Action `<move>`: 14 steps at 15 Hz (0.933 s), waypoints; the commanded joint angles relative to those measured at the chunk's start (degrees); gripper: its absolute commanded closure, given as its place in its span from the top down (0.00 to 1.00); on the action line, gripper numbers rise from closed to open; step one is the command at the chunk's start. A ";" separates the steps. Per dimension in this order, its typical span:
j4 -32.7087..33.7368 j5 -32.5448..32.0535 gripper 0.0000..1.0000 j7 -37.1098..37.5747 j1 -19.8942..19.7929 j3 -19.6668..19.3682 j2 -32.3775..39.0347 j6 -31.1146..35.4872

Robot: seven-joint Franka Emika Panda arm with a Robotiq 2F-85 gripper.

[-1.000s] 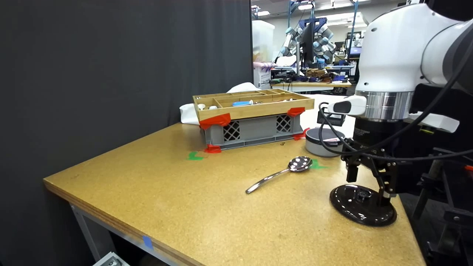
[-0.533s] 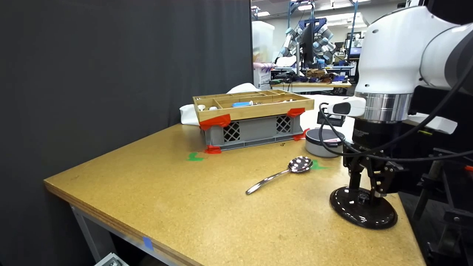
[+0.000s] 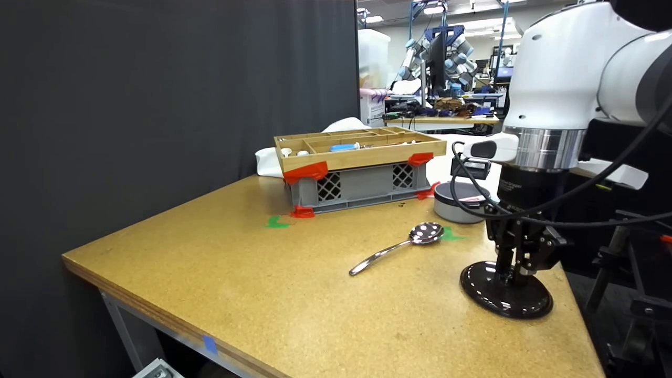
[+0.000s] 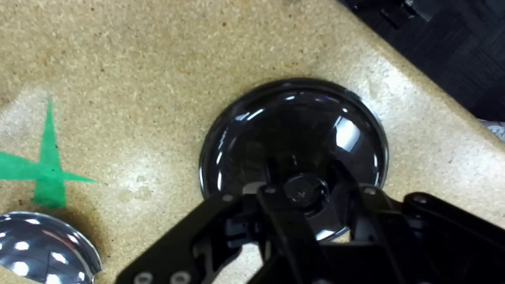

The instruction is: Put the marker in the grey pot and put the black lid on top of the grey pot, move the grey pot to the left

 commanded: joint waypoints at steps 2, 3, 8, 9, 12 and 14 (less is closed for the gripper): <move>-1.18 -0.28 0.09 1.42 -1.95 -0.08 -4.45 -4.39; -0.91 0.24 0.09 1.16 -2.68 0.02 -5.04 -5.61; 0.12 4.95 0.09 -0.89 -5.30 -0.61 -10.96 -13.26; -0.06 6.32 0.09 -1.47 -5.38 -1.11 -12.87 -14.51; -0.56 11.05 0.09 -3.81 -4.33 -3.62 -18.10 -17.34; -0.21 12.97 0.09 -5.09 -3.63 -6.31 -20.89 -19.02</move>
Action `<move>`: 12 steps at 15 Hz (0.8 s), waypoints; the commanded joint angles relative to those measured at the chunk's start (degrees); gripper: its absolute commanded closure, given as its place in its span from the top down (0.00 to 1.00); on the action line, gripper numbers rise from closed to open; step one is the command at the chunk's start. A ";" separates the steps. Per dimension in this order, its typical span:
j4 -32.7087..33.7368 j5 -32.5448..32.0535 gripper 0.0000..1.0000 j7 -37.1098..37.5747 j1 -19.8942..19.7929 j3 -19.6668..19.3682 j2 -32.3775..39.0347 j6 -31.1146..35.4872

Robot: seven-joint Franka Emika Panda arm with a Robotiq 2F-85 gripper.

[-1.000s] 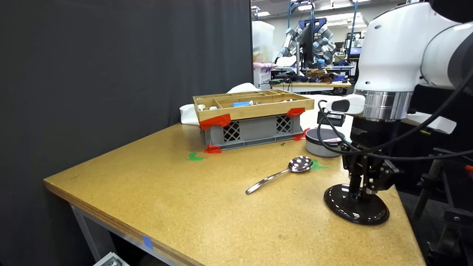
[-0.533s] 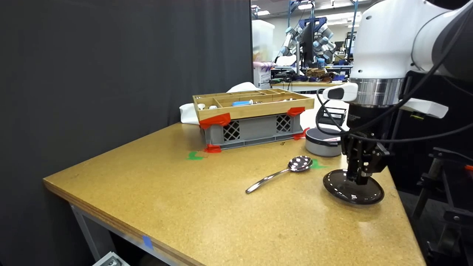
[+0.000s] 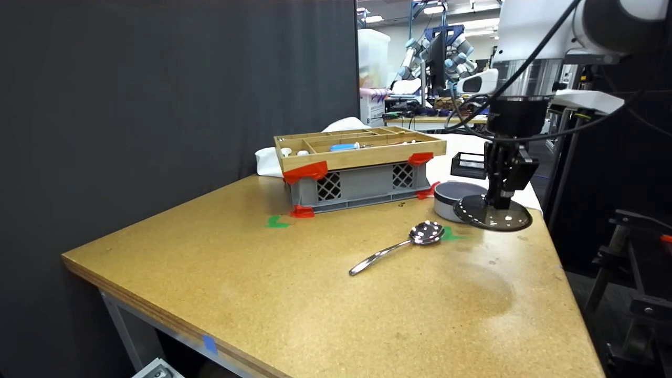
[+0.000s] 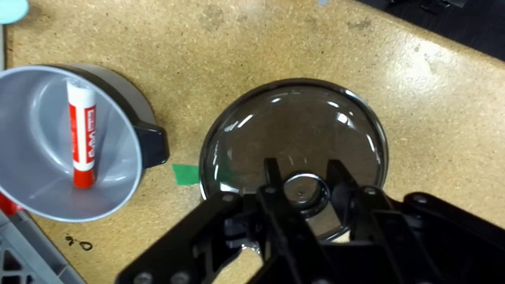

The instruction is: Put the marker in the grey pot and put the black lid on top of the grey pot, move the grey pot to the left

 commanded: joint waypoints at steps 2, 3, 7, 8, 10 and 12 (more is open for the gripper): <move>-0.44 4.09 0.09 -3.16 1.73 -6.16 -6.62 -3.85; -0.17 4.05 0.09 -3.44 1.58 -7.90 -7.55 -4.43; 1.88 1.01 0.09 -1.64 -0.11 -13.75 -7.98 -4.51; 2.46 1.44 0.09 -2.19 -0.08 -15.02 -7.51 -4.18; 4.37 2.85 0.09 -3.22 -0.03 -17.20 -6.01 -4.09; 6.46 3.97 0.09 -3.65 0.03 -18.51 -3.69 -4.08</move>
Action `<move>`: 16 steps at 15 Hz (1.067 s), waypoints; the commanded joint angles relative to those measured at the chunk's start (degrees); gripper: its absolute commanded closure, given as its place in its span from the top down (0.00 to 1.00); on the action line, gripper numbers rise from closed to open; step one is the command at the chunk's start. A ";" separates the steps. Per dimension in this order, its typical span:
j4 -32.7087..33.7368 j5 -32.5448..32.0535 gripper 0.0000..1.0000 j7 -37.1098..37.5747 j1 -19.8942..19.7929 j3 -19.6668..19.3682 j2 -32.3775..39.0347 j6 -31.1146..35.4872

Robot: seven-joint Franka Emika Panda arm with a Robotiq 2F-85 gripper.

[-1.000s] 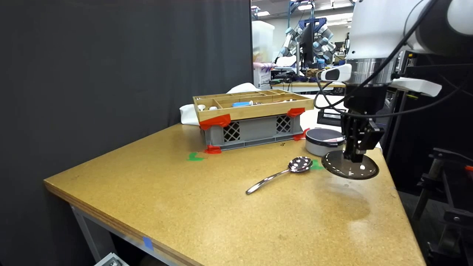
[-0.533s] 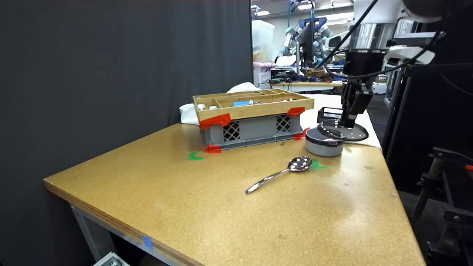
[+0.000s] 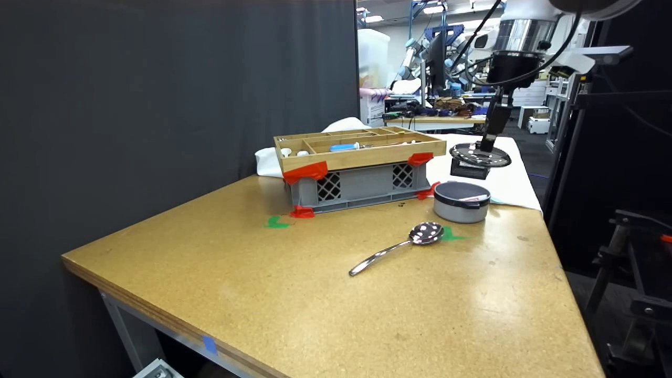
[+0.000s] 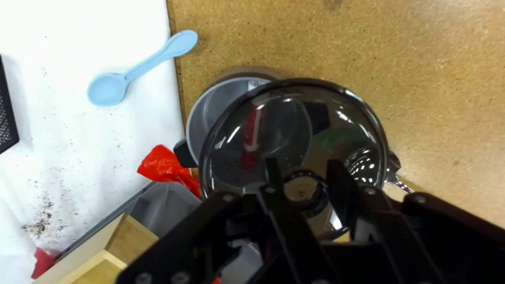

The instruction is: Put the marker in the grey pot and put the black lid on top of the grey pot, move the grey pot to the left

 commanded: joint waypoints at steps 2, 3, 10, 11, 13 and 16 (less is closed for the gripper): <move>4.93 3.61 0.09 -2.06 0.22 -1.57 6.03 -0.96; 5.70 4.16 0.09 -1.93 -0.04 -1.20 7.59 -0.77; 10.53 10.78 0.09 -5.74 -4.16 2.99 16.59 0.17; 11.04 11.21 0.09 -6.17 -5.06 3.68 17.41 0.50; 11.83 11.55 0.09 -6.36 -6.62 4.85 19.05 1.34; 12.80 13.14 0.09 -7.93 -9.44 7.35 21.57 2.32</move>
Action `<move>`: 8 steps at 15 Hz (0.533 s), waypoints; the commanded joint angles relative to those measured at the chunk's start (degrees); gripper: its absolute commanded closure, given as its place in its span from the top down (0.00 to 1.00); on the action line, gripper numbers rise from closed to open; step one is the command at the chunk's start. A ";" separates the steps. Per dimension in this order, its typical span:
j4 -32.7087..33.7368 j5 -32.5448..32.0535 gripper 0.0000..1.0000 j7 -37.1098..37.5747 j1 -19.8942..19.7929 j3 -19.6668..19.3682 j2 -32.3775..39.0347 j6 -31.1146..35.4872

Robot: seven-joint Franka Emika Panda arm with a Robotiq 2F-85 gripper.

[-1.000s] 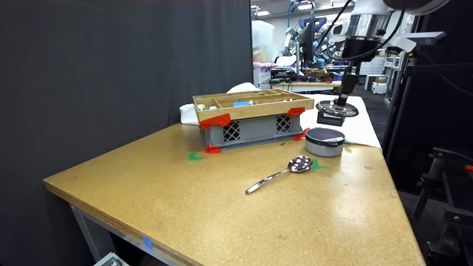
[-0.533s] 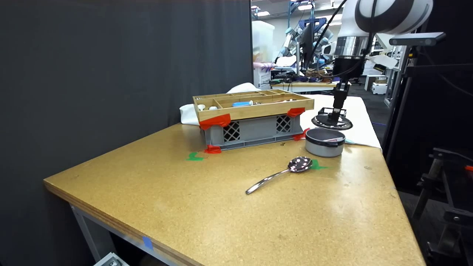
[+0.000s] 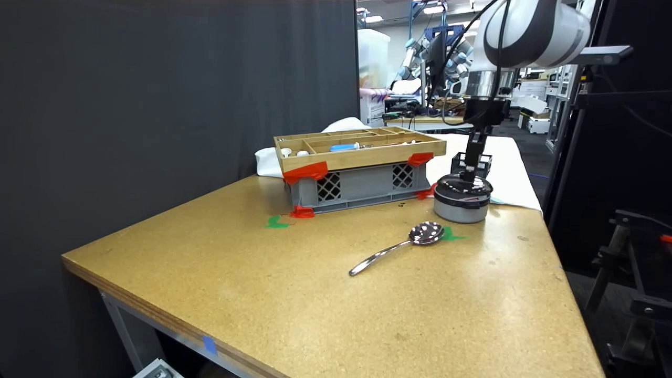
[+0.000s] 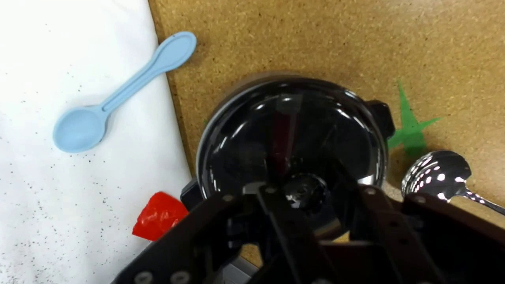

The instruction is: Put the marker in the grey pot and put the black lid on top of the grey pot, move the grey pot to the left

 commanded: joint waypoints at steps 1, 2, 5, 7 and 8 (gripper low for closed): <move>1.57 2.97 0.09 -3.23 -4.26 4.15 3.20 1.87; 1.86 3.69 0.09 -3.99 -5.25 5.21 4.04 2.17; 2.40 4.01 0.09 -4.04 -6.63 6.86 4.46 2.78; 2.30 3.84 0.09 -3.86 -7.14 7.54 4.33 3.03; 2.23 3.38 0.09 -3.30 -7.05 7.56 4.22 3.00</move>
